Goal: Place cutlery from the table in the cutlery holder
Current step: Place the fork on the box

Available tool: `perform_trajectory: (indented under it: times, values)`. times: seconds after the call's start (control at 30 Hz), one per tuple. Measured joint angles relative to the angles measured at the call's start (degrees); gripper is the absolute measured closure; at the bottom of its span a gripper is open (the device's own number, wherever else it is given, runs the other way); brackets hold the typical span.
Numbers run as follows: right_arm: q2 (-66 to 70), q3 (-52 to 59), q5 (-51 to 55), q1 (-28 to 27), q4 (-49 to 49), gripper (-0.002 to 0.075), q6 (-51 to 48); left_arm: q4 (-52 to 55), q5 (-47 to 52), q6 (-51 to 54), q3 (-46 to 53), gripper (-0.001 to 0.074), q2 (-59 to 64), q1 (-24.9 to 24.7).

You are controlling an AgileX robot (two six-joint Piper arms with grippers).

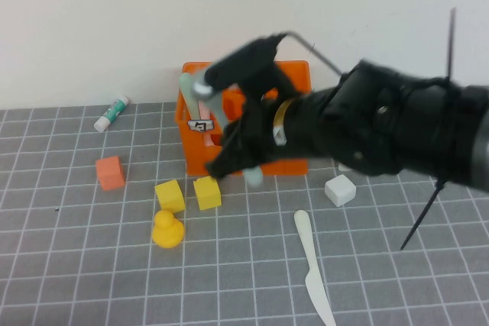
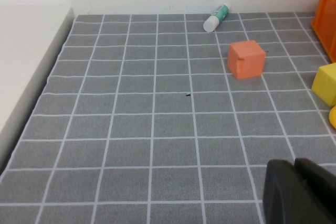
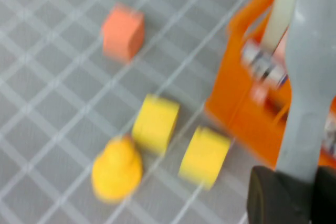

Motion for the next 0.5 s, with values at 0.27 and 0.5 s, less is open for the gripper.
perform_trajectory:
  times: [0.27, 0.5]
  values:
    - [-0.40, 0.04, -14.77, -4.74, -0.22, 0.0575, 0.00, 0.00, 0.00, 0.00, 0.00, 0.0736, 0.00, 0.00]
    - [0.02, 0.04, -27.25, -7.13, -1.22, 0.0575, -2.52, 0.00, 0.00, 0.00, 0.00, 0.0736, 0.00, 0.00]
